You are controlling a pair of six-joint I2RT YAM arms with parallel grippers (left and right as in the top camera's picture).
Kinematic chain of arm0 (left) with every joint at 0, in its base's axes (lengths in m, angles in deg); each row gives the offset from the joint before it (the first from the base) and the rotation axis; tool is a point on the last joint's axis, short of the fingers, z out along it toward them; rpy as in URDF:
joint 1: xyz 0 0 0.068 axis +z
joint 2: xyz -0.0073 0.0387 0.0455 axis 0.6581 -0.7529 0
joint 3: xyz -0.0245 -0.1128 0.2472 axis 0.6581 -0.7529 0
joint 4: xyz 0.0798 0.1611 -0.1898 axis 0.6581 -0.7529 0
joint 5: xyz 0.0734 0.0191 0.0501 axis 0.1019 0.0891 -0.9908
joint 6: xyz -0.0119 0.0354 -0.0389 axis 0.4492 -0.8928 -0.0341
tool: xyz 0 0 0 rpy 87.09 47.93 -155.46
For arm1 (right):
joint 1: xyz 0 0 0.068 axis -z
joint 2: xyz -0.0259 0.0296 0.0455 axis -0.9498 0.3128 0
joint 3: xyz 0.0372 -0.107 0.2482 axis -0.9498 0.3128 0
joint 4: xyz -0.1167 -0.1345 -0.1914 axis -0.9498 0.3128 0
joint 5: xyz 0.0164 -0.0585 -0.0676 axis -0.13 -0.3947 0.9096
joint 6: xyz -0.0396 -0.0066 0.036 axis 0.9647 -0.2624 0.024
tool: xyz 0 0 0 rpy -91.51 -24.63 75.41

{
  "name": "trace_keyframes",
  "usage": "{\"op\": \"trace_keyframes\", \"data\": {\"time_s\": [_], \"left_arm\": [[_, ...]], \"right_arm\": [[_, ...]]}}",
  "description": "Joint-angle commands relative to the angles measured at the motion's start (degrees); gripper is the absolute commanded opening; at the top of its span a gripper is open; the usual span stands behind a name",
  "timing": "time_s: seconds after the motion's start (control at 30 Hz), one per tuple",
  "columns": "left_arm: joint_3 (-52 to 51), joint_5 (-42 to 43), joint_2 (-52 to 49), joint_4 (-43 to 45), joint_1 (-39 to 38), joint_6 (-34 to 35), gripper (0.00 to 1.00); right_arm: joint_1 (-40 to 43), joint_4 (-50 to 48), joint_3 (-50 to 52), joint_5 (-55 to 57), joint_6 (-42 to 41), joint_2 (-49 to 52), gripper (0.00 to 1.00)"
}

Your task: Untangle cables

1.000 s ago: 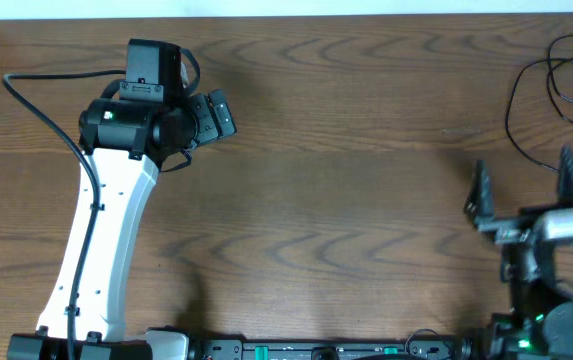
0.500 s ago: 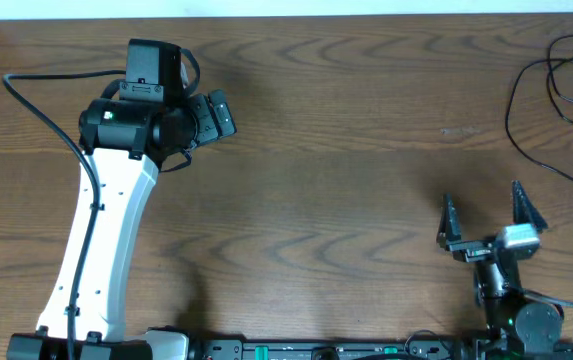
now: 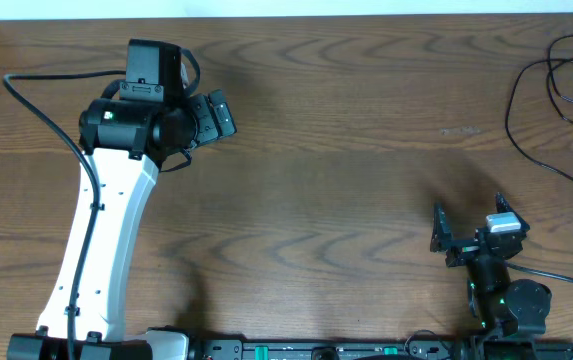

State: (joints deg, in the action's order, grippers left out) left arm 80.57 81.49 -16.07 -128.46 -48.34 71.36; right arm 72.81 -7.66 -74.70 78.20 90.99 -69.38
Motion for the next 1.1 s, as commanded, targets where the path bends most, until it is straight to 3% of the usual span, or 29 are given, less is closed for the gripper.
{"op": "trace_keyframes", "data": {"time_s": [0.0, 0.47, 0.53, 0.8, 1.07], "left_arm": [[0.0, -0.1, -0.2, -0.1, 0.1, -0.5, 0.99], [0.0, -0.5, -0.2, -0.2, 0.1, -1.1, 0.99], [0.0, -6.0, -0.2, -0.4, 0.1, -4.2, 0.99], [0.0, -8.6, 0.5, -2.7, 0.3, -4.2, 0.99], [-7.3, -8.7, 9.4, 13.2, 0.3, -4.2, 0.99]], "right_arm": [[-0.4, 0.3, 0.1, 0.5, 0.2, -0.3, 0.99], [-0.4, 0.3, 0.1, 0.5, 0.2, -0.3, 0.99], [-0.4, 0.3, 0.1, 0.5, 0.2, -0.3, 0.99], [-0.4, 0.3, 0.1, 0.5, 0.2, -0.3, 0.99], [-0.4, 0.3, 0.1, 0.5, 0.2, -0.3, 0.99]]}}
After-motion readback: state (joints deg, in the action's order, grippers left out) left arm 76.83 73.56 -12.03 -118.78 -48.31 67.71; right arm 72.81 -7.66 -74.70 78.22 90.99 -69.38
